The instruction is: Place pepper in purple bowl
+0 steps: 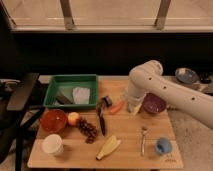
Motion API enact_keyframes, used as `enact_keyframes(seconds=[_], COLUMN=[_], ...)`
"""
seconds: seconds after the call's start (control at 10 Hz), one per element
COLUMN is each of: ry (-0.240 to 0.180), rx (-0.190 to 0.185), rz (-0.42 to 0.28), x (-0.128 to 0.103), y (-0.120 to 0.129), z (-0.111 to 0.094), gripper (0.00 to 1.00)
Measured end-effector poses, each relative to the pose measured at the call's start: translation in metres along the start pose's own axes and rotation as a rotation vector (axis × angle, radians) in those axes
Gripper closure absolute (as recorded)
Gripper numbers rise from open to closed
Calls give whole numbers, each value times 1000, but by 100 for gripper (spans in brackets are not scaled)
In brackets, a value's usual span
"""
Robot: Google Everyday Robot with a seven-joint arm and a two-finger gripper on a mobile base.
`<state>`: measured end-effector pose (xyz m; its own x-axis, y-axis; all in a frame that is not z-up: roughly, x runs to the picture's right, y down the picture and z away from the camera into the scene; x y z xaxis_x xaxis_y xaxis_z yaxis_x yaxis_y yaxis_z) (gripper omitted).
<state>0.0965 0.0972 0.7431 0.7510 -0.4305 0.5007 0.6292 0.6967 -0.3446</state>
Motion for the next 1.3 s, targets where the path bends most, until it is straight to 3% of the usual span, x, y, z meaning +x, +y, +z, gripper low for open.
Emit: enact_keyframes(seconds=[0.2,0.3,0.5,0.7,0.9,1.3], ry=[-65,-126,-221,-301,-320,-289], rx=[2,15,28,34,36,45], rz=[-24,-22,-3,52,94,193], x=[-24,-33,-35,-18,-4,37], y=[-29,-44,-58,-63,-66,-43], z=[27,43,68,98,109,102], gripper=[35,35,35,35,35,35])
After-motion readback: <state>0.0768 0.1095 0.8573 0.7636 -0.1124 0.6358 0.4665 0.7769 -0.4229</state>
